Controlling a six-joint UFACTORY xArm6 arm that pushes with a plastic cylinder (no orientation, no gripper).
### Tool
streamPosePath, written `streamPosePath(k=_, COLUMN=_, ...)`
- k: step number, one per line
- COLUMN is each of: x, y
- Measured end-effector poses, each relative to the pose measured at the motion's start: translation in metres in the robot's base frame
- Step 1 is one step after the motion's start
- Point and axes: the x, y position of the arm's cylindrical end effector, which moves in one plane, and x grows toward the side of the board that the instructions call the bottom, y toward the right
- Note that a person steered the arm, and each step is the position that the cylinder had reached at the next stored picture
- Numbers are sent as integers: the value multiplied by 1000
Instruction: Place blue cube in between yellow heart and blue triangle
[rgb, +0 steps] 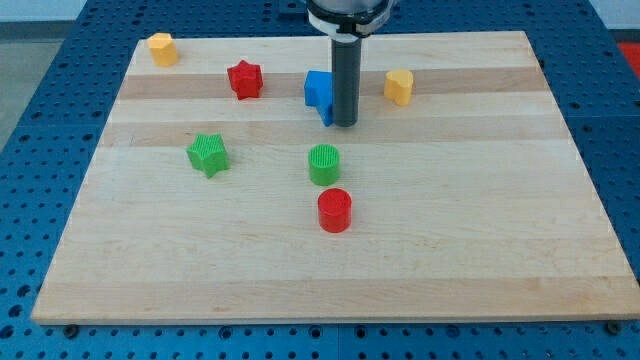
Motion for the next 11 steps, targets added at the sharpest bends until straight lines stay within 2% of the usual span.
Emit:
streamPosePath(k=4, x=14, y=-94)
streamPosePath(k=5, x=11, y=-95)
streamPosePath(k=9, x=-65, y=-76)
streamPosePath(k=11, x=-67, y=-45)
